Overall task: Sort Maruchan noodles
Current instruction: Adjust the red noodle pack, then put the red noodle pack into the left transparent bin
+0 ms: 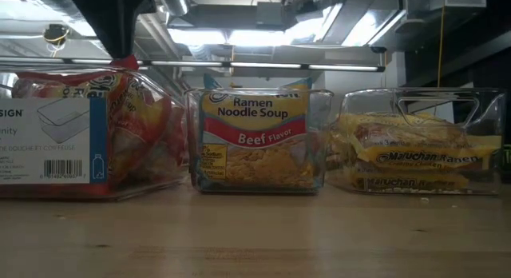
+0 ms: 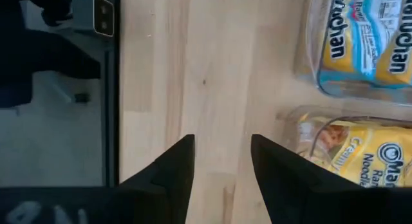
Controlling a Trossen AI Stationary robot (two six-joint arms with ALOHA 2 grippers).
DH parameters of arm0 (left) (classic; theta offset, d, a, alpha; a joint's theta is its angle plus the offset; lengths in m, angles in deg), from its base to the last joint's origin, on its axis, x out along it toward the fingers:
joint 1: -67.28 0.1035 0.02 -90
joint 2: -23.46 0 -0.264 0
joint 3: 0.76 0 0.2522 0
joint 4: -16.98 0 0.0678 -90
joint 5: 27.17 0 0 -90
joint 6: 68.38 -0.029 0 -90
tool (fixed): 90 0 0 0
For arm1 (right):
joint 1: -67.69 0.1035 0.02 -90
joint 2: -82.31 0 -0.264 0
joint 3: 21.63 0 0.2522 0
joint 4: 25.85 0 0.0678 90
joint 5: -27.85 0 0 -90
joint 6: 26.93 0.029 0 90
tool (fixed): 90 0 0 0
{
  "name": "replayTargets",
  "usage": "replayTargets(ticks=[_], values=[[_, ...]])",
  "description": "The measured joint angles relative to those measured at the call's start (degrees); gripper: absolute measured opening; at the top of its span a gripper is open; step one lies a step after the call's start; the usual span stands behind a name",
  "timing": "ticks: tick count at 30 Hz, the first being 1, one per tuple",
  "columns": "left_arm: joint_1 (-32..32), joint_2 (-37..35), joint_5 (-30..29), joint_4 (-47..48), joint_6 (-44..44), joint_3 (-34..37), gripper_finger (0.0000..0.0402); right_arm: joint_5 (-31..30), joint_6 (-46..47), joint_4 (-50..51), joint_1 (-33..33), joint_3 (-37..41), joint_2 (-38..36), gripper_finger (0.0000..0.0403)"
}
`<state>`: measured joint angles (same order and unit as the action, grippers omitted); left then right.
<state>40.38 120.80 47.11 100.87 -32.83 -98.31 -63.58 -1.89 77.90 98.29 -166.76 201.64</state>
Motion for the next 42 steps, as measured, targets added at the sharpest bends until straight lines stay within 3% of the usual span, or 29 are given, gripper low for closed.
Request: replayTargets(ticks=[10,15,25,34,42], values=[[-0.1,0.0,0.1,-2.3,-1.2,0.0,0.0101,-12.5,12.1,0.0,8.6,1.1,0.0,0.0156],[-0.1,0.0,0.0,-2.2,-0.9,0.0,0.0101,-18.1,12.4,-0.1,14.6,4.5,-0.3,0.0156],[-0.1,0.0,-0.2,-2.2,0.1,0.0,0.0101,-42.7,10.1,0.0,20.3,16.2,-10.3,0.0156],[1.8,0.0,-0.2,-1.8,-0.1,0.0,0.0101,-44.6,25.6,0.1,19.2,35.2,-22.1,0.0156],[4.5,0.0,5.4,-1.8,-0.2,0.0,0.0101,-42.1,38.8,-0.1,19.3,49.8,-24.7,0.0156]])
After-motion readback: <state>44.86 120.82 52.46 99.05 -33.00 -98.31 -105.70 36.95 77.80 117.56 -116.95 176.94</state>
